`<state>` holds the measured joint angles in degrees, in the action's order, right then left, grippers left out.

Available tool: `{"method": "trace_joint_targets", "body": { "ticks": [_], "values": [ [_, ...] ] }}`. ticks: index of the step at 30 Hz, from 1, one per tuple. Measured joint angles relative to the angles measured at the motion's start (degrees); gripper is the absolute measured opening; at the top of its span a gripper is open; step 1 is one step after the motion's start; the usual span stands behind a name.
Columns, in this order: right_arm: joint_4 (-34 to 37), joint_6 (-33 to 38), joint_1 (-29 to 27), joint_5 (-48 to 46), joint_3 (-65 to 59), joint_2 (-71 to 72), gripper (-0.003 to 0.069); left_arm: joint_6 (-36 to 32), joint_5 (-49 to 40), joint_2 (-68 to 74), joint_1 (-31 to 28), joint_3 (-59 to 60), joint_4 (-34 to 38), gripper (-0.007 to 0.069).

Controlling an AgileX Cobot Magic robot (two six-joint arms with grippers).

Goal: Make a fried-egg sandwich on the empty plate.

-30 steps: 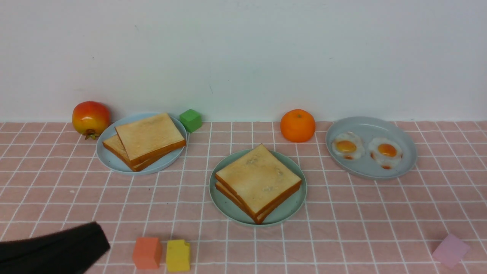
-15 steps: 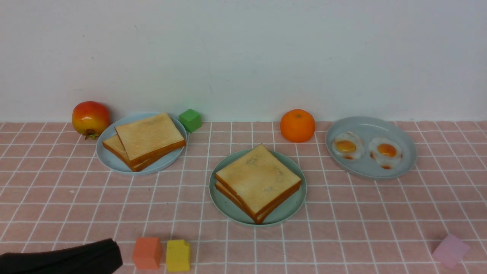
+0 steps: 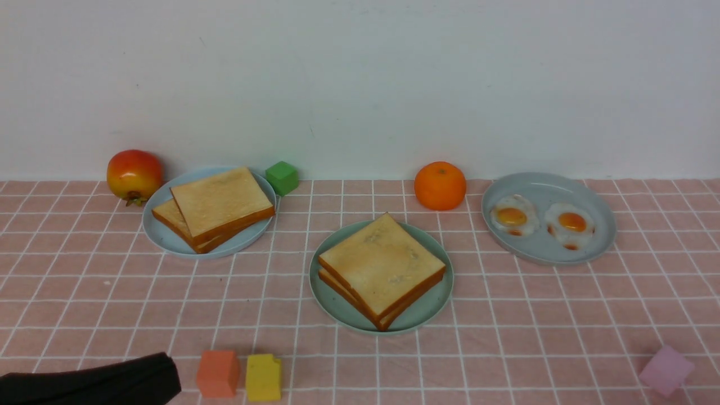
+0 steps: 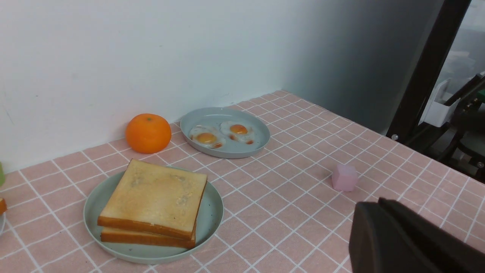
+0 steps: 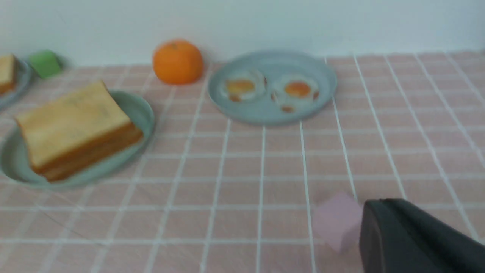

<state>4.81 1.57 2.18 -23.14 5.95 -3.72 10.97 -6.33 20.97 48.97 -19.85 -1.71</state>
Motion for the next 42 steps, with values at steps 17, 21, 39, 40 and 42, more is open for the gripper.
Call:
{"method": "trace_joint_targets", "body": {
  "ticks": [17,21,39,40,42],
  "values": [
    [-5.8,-4.1,-0.4,1.0,-7.0,4.3,0.0005,0.0,-0.5,0.3,0.0,0.1,0.0,0.0014],
    [-5.8,-4.2,-0.4,1.0,-7.0,4.3,0.0007,0.0,-0.5,0.3,0.0,0.1,0.0,0.0015],
    [-6.1,-4.2,-0.4,1.0,-7.0,4.3,0.0007,-1.1,-0.4,-0.2,-1.6,0.1,-0.1,0.0029],
    [-6.1,-4.2,-0.4,1.0,-7.0,4.3,0.0007,-1.8,-0.4,-1.0,-3.3,0.1,0.0,0.0025],
    [-6.1,-4.2,-0.4,1.0,-7.0,4.3,0.0007,-2.5,0.1,-3.9,-8.8,0.5,0.7,-0.0004]
  ]
}}
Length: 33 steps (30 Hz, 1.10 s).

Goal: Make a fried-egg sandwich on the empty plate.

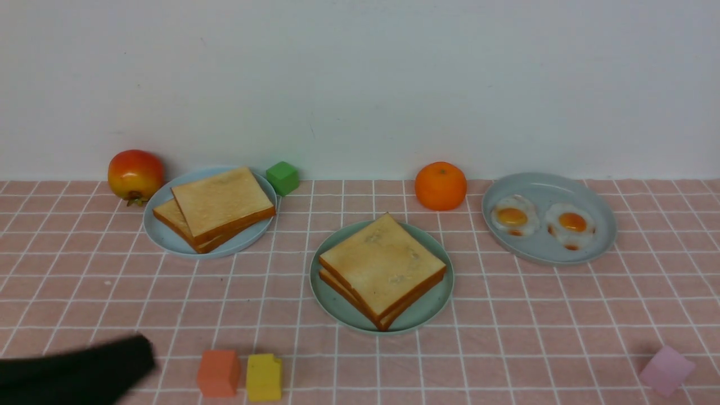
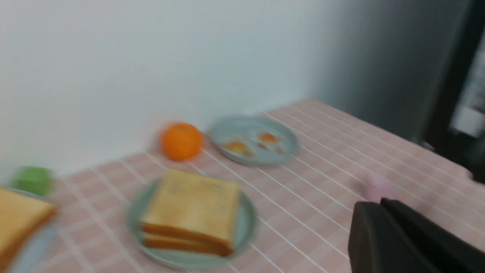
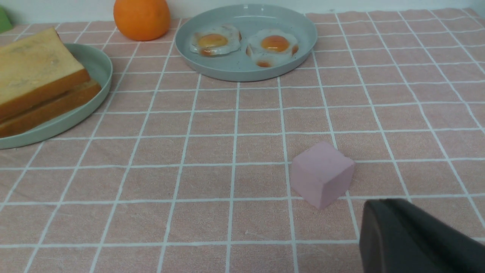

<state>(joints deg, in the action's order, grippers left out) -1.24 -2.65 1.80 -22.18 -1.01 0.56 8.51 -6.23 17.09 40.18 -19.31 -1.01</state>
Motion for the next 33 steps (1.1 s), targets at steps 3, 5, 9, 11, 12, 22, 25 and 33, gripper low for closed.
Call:
{"method": "trace_joint_targets", "body": {
  "ticks": [3,5,9,11,12,22,25,33],
  "values": [
    [0.0,0.0,0.0,0.0,0.0,0.0,0.0008,-0.5,0.4,-5.6,-10.8,2.1,1.0,-0.0013],
    [0.0,0.0,0.0,0.0,0.0,0.0,0.0008,-0.6,0.3,-9.1,-18.2,4.7,2.0,-0.0013],
    [0.0,0.0,0.0,0.0,0.0,0.0,0.0012,-0.6,-3.1,-15.4,-31.2,12.1,4.7,-0.0013],
    [0.0,0.0,0.0,0.0,0.0,0.0,0.0014,-0.6,-5.5,-17.1,-34.9,15.7,6.0,-0.0013],
    [0.0,0.0,0.0,0.0,0.0,0.0,0.0014,-0.6,-6.3,-17.4,-35.8,17.3,6.4,-0.0013],
    [0.0,0.0,0.0,0.0,0.0,0.1,0.0024,-0.5,-16.2,-17.7,-37.6,21.1,8.3,-0.0013],
    [0.0,0.0,0.0,0.0,0.0,0.1,0.0029,-0.5,-16.2,-17.7,-37.6,21.1,8.3,-0.0013],
    [0.0,0.0,0.0,0.0,0.0,0.1,0.0038,-0.5,-16.2,-17.7,-37.6,21.1,8.4,-0.0013]
  ]
}}
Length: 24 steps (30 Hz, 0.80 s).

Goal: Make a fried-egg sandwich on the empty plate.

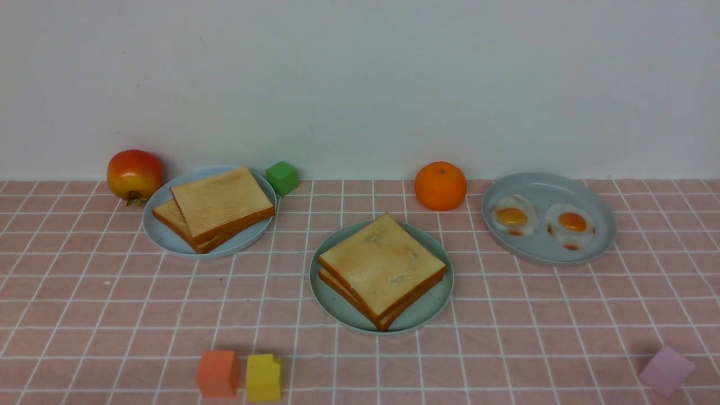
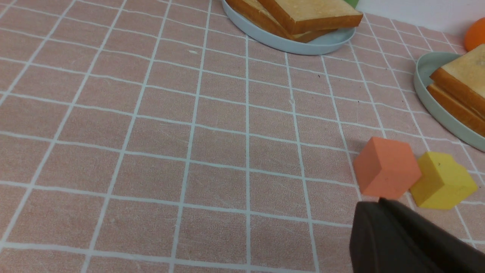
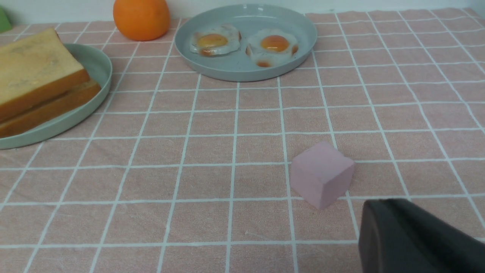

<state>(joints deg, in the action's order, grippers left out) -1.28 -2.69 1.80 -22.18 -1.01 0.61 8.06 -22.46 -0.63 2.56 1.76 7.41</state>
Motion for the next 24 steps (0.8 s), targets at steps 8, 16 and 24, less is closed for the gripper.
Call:
{"method": "trace_joint_targets", "body": {
  "ticks": [8,16,24],
  "values": [
    [0.0,0.0,0.0,0.0,0.0,0.0,0.0047,0.0,0.0,0.0,0.0,0.0,0.0,-0.0013],
    [0.0,0.0,0.0,0.0,0.0,0.0,0.0055,0.0,0.0,0.0,0.0,0.0,0.0,-0.0013],
    [0.0,0.0,0.0,0.0,0.0,0.0,0.0060,0.0,0.0,0.0,0.0,0.0,0.0,-0.0013]
  ]
}}
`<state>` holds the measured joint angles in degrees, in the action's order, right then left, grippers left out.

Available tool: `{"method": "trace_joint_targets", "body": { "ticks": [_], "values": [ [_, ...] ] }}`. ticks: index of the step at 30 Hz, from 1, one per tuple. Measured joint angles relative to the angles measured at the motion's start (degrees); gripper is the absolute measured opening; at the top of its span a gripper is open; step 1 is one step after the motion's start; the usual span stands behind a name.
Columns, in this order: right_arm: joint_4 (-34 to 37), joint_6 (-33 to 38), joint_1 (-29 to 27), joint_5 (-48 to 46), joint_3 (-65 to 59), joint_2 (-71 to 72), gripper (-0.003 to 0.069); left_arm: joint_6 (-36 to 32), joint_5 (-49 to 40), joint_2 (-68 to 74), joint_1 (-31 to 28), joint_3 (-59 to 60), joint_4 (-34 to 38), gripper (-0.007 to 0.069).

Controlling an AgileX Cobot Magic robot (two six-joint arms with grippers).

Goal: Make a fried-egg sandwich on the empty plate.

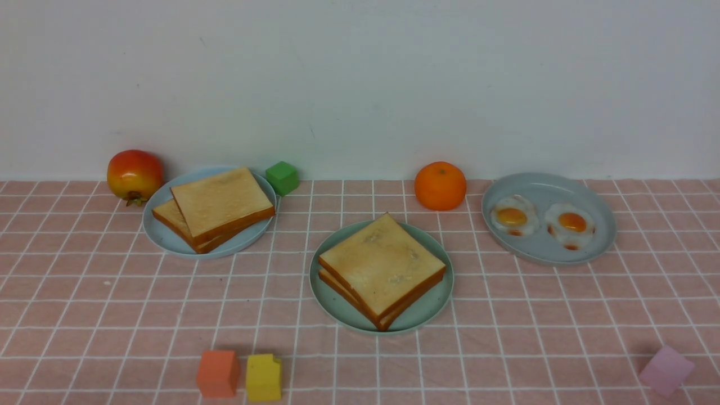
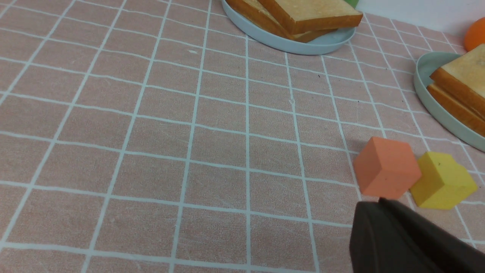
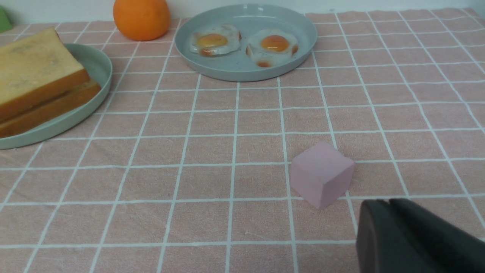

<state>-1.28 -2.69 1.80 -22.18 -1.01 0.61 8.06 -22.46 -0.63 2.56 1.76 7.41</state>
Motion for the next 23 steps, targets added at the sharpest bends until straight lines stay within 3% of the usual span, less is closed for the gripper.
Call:
{"method": "trace_joint_targets", "body": {
  "ticks": [23],
  "values": [
    [0.0,0.0,0.0,0.0,0.0,0.0,0.0083,0.0,0.0,0.0,0.0,0.0,0.0,0.0003]
  ]
}}
